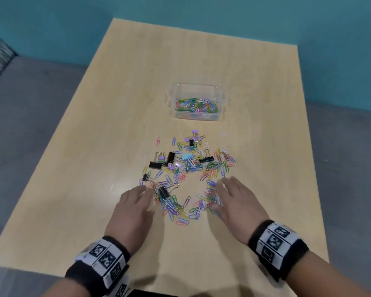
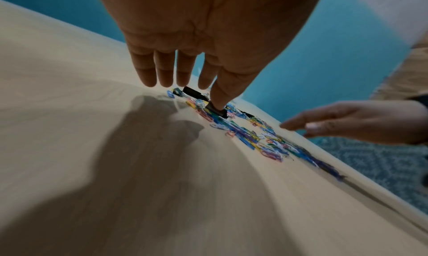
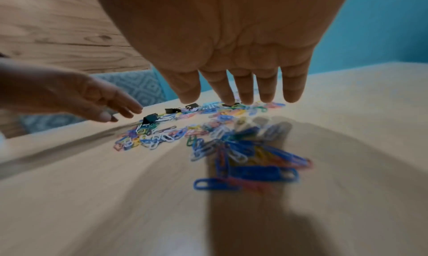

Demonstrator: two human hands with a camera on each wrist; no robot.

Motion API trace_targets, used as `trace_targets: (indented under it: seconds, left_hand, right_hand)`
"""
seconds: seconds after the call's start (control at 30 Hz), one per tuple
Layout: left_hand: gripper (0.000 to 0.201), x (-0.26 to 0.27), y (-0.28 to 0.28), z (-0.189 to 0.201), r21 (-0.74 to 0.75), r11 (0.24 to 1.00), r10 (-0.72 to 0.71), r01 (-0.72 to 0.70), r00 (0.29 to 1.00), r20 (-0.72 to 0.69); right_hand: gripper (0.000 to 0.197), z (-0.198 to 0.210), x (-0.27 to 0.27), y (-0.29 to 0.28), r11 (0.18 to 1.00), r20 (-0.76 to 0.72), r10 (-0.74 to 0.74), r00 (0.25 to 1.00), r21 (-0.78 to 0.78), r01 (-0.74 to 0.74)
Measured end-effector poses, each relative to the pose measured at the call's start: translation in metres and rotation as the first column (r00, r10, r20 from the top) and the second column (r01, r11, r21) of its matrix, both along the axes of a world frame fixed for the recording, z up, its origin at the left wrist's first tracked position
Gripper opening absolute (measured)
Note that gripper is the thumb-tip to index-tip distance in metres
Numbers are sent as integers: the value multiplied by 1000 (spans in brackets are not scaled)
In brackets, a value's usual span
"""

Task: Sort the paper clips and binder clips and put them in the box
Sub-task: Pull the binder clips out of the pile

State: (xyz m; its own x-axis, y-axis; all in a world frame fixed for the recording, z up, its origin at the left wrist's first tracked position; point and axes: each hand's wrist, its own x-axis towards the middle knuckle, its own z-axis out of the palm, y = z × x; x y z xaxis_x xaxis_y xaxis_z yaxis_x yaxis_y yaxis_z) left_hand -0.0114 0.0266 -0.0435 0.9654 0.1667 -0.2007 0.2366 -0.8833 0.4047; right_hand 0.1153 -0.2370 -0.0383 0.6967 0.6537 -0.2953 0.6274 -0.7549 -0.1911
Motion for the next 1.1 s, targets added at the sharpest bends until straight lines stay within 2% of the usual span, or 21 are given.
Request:
trace_targets:
  seconds: [0.07, 0.17, 0.23, 0.33, 0.43, 0.5, 0.57, 0.63, 0.73, 0.83, 1.0, 1.1]
  left_hand:
    - [50, 12, -5, 2, 53, 997, -54, 53, 998, 28]
    - [35, 37, -13, 6, 140, 985, -96, 98, 995, -20]
    - [28, 49, -19, 10, 203, 969, -134, 143, 989, -61]
    - [16, 57, -24, 11, 248, 953, -155, 172, 984, -90]
    - [16, 58, -19, 16, 181, 977, -106, 111, 994, -38]
    - [17, 50, -8, 21, 47, 999, 22, -23, 999, 31]
    - [20, 36, 10, 24, -68, 983, 172, -169, 984, 39]
    - [22, 18, 32, 22, -69, 966, 249, -248, 968, 0]
    - [19, -10, 56, 12, 25, 972, 233, -232, 970, -70]
    - [24, -27, 65, 4, 97, 982, 171, -164, 983, -70]
    - [35, -16, 54, 3, 107, 992, 73, -71, 997, -11]
    - [30, -2, 44, 3, 119, 993, -12, 12, 1000, 5]
  right_hand:
    - [63, 0, -7, 23, 996, -2, 88, 996, 8, -88]
    - [70, -11, -34, 40, 976, -52, 201, 978, -72, -204]
    - [72, -16, -50, 36, 971, -71, 188, 980, -136, -197]
    - [73, -13, -66, 27, 979, -13, 126, 992, -159, -126]
    - [74, -7, -76, 38, 987, 62, 136, 989, -96, -130]
    - [76, -6, -80, 54, 976, 87, 215, 973, -49, -211]
    - [76, -10, -85, 69, 953, 76, 301, 950, -40, -299]
    - [76, -15, -90, 77, 930, 34, 362, 932, -86, -358]
    - [76, -16, -96, 73, 921, -36, 350, 936, -169, -351]
    - [68, -7, -95, 76, 940, -6, 309, 951, -151, -306]
    - [70, 0, -69, 130, 942, 30, 334, 942, -52, -332]
    - [75, -6, -55, 150, 934, -35, 335, 942, -123, -336]
